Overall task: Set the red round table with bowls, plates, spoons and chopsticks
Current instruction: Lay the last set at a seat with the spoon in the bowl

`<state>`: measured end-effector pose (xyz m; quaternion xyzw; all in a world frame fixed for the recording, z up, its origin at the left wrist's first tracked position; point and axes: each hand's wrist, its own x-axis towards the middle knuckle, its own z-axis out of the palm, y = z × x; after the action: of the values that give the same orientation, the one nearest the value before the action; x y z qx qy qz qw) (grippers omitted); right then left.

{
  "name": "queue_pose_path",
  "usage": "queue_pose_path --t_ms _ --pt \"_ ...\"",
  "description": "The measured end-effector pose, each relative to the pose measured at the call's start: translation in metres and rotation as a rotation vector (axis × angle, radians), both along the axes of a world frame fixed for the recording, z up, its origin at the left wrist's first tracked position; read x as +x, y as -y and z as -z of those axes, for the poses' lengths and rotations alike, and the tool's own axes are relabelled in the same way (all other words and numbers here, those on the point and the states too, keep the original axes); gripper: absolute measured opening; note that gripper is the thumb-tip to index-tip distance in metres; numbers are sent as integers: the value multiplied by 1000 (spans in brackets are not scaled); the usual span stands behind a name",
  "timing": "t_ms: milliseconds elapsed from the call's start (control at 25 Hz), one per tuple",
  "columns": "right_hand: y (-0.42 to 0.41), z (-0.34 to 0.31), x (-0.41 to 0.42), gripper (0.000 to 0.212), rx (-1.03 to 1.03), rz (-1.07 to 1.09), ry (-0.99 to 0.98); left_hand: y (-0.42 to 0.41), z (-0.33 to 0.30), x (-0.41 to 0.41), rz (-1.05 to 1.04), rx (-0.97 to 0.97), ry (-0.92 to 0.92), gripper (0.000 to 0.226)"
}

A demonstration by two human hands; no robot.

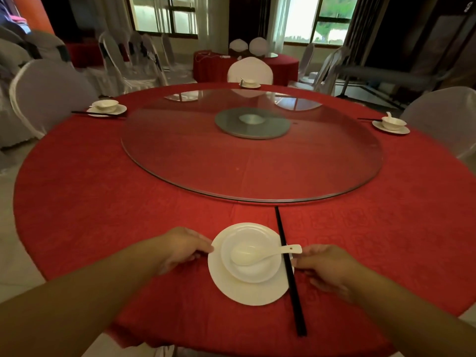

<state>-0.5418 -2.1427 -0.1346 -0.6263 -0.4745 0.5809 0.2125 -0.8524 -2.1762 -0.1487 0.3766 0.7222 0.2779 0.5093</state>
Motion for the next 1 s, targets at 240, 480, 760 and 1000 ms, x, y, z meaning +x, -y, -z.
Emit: queue_pose_path --t_ms 240,480,760,1000 --pt "-1 1 0 26 -10 0 6 -1 2 -1 5 7 -21 10" --pt "-3 3 0 22 -21 -9 27 -2 3 -3 10 5 -13 10" --pt "-8 8 6 18 -38 -23 34 -1 4 -1 40 12 -16 13" --pt "-10 12 8 3 -37 -21 33 -1 2 0 62 -1 -3 14"
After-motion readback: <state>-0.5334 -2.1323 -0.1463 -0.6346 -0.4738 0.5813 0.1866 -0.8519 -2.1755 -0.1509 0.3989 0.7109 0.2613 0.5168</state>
